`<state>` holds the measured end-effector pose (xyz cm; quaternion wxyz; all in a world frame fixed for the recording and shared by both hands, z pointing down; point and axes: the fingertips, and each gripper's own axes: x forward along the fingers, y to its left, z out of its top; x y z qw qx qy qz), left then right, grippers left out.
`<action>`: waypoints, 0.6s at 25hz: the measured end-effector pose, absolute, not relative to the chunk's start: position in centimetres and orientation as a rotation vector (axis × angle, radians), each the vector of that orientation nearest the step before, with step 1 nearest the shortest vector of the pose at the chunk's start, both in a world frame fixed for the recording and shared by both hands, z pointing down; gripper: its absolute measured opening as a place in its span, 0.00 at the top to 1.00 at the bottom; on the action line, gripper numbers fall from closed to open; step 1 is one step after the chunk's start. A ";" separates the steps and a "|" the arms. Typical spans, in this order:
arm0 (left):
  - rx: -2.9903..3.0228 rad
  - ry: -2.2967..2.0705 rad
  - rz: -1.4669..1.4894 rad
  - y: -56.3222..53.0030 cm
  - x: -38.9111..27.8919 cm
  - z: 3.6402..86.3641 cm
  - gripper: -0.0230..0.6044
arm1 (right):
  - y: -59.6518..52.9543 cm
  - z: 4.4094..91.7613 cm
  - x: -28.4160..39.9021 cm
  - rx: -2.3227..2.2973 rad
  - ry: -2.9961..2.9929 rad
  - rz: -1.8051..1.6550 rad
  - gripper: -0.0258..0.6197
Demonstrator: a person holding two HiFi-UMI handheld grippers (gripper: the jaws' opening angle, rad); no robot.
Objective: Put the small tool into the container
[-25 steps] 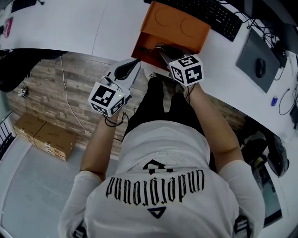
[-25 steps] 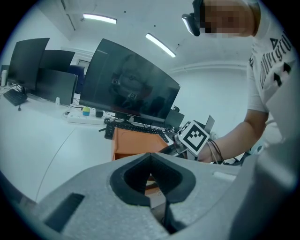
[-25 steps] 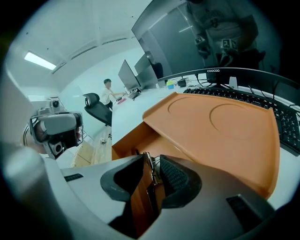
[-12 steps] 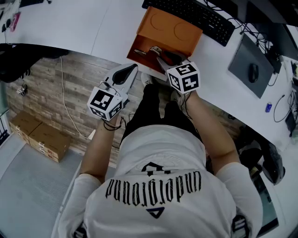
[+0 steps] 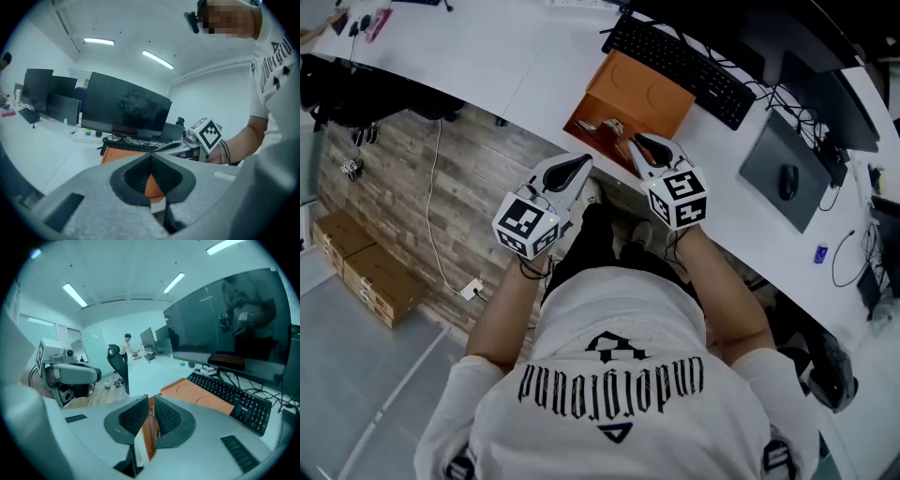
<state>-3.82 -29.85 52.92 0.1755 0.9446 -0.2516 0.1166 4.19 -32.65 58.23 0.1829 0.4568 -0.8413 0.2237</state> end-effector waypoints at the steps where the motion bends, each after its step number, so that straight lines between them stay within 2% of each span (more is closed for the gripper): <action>1: 2.673 -0.725 0.309 -29.4 -3.8 52.2 0.94 | -32.3 57.1 4.3 1.286 -2.395 0.594 0.89; 7: 2.730 -0.824 0.230 -26.1 -3.9 47.3 0.94 | -29.1 50.1 4.1 1.222 -2.547 0.394 0.93; 15: 2.798 -0.932 0.124 -22.0 -4.2 41.5 0.94 | -24.3 43.5 4.1 1.154 -2.658 0.251 0.94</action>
